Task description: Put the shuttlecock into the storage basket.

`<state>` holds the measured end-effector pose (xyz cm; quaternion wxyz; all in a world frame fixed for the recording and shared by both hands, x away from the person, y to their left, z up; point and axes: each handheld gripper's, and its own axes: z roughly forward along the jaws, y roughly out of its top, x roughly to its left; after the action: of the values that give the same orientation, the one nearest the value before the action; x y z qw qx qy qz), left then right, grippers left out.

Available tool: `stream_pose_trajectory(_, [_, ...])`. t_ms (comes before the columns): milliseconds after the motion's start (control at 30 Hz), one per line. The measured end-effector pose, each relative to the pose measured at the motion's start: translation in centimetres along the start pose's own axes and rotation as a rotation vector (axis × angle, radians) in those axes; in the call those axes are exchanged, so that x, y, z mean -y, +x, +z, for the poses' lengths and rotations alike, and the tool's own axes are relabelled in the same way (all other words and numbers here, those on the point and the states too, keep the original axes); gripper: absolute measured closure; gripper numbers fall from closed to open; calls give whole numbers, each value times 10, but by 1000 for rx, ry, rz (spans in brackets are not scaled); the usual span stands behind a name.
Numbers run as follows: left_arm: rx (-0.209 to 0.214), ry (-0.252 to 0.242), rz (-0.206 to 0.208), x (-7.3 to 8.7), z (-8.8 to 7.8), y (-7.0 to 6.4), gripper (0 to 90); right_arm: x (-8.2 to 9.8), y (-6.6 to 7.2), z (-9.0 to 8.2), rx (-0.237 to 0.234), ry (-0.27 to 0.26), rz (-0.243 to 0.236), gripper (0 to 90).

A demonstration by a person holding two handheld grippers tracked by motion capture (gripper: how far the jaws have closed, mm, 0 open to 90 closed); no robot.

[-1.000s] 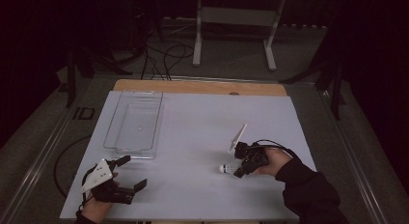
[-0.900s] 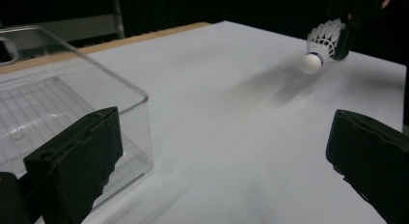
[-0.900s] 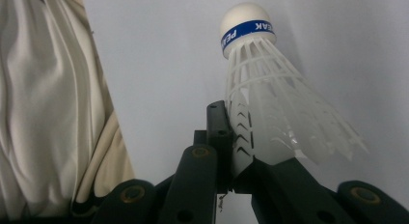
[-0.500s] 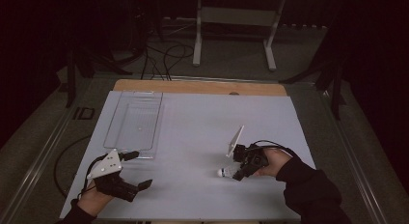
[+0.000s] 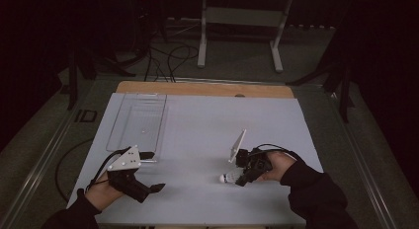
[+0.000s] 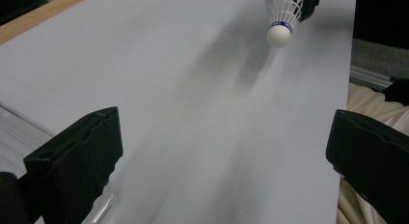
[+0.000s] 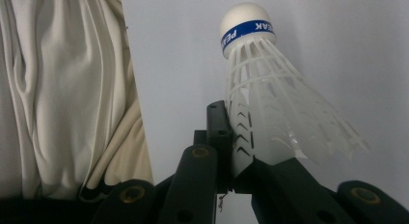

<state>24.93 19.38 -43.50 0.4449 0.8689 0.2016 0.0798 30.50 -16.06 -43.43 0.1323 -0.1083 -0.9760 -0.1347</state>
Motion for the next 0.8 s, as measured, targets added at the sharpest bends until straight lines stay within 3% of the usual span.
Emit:
stream_pose_trajectory(167, [6,24,-5,-12,4,1,1,0,-1,1,-3,3,0,895])
stream_pose_trajectory(233, [0,10,-13,-18,5,1,1,1,-1,1,-6,0,1,895])
stream_pose_trajectory(300, [17,23,-20,-23,7,1,1,1,-2,1,-4,-2,-3,895])
stream_pose_trajectory(433, [37,78,8,-34,14,-3,1,1,-1,0,-1,-6,-7,895])
stream_pose_trajectory(567, [47,100,18,-41,18,-5,1,1,-1,-1,-1,-6,-5,895])
stream_pose_trajectory(800, [103,163,43,-59,33,-8,1,0,0,-2,2,-13,-10,895])
